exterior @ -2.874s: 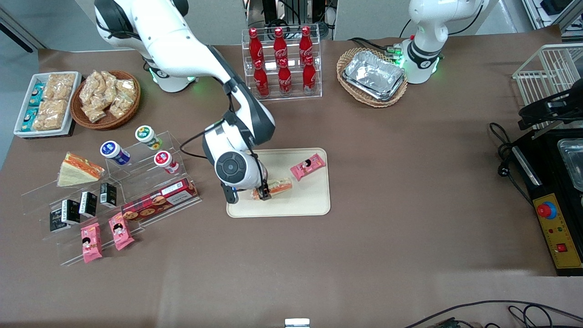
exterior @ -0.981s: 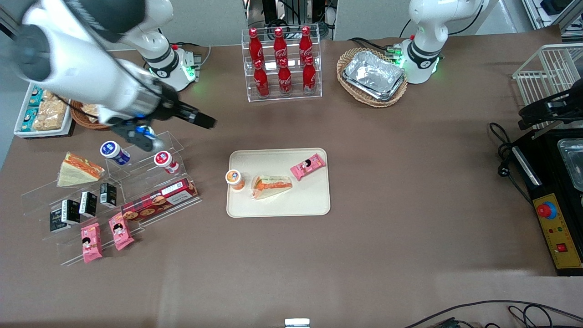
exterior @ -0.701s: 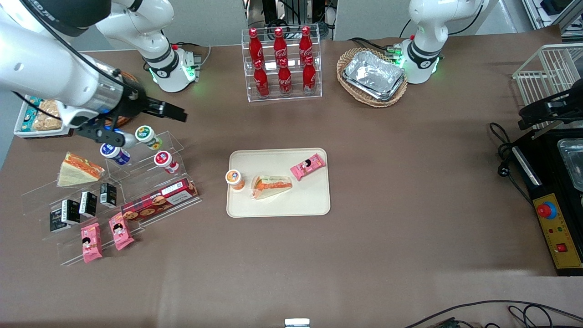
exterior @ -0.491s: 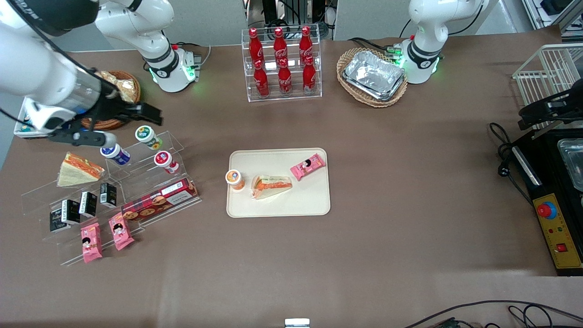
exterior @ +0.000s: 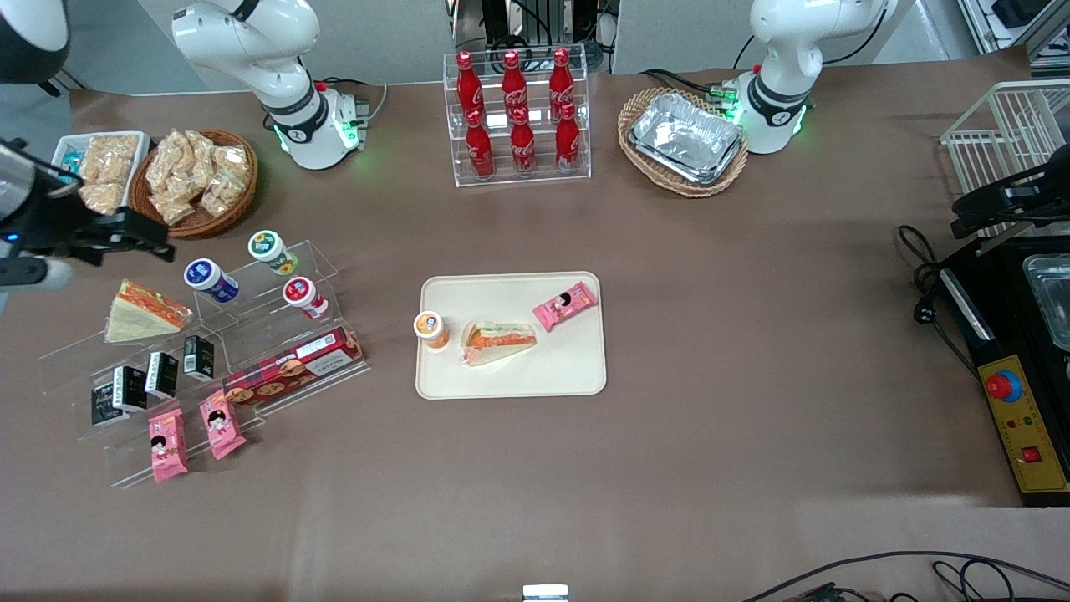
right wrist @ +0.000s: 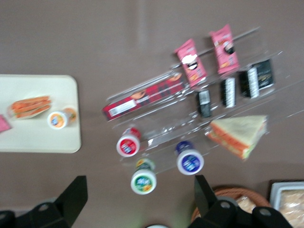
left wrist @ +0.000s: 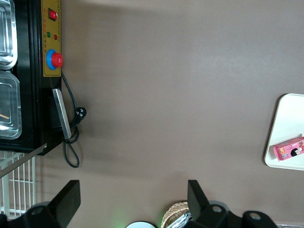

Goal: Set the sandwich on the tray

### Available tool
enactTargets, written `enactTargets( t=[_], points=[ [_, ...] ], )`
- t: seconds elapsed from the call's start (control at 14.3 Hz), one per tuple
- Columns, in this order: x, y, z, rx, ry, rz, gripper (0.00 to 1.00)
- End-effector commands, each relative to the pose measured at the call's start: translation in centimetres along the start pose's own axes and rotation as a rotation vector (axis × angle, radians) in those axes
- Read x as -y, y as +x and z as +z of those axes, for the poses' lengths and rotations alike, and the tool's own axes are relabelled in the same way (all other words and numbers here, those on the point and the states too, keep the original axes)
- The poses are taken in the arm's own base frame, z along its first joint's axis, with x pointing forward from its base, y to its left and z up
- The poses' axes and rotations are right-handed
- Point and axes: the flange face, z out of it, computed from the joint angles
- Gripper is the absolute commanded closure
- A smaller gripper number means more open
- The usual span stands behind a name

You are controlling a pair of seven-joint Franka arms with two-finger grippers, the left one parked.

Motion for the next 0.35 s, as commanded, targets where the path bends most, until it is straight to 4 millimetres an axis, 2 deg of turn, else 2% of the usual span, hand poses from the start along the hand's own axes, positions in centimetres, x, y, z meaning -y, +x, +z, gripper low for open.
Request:
enactTargets(
  t=[0.0,0.28],
  points=[
    [-2.2,0.7,-0.5,-0.084,-0.059,-0.004,0.00],
    [-3.2,1.1,-0.4,-0.096,-0.058,0.014,0.00]
  ],
)
